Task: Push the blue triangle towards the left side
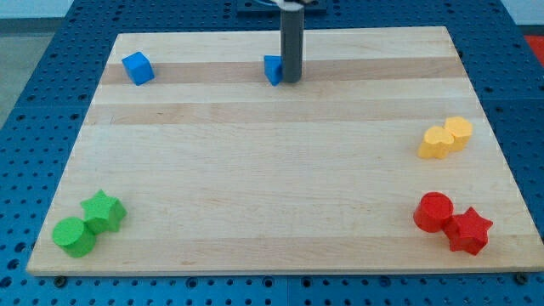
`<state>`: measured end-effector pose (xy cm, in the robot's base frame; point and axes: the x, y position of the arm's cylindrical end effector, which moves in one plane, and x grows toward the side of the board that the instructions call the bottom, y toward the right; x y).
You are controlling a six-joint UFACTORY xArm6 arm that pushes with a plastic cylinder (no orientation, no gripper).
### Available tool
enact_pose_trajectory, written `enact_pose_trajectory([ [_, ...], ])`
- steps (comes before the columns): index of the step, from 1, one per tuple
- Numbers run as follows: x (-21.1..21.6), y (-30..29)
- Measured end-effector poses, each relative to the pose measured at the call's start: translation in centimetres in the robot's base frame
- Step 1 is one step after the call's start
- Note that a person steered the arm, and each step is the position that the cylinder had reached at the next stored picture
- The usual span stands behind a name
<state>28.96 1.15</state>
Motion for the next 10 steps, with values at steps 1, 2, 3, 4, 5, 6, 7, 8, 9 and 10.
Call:
enact_pose_trajectory([
  [1, -3.5, -0.3],
  [2, -1.5, 1.3],
  [3, -0.1, 1.3],
  [4, 3.3, 0.5],
  [5, 4.5, -2.0],
  [6, 2.7, -4.8],
  [7, 2.5, -4.7],
  [8, 3.5, -3.9],
  [9, 4.7, -1.5],
  [10, 1.0, -2.1],
])
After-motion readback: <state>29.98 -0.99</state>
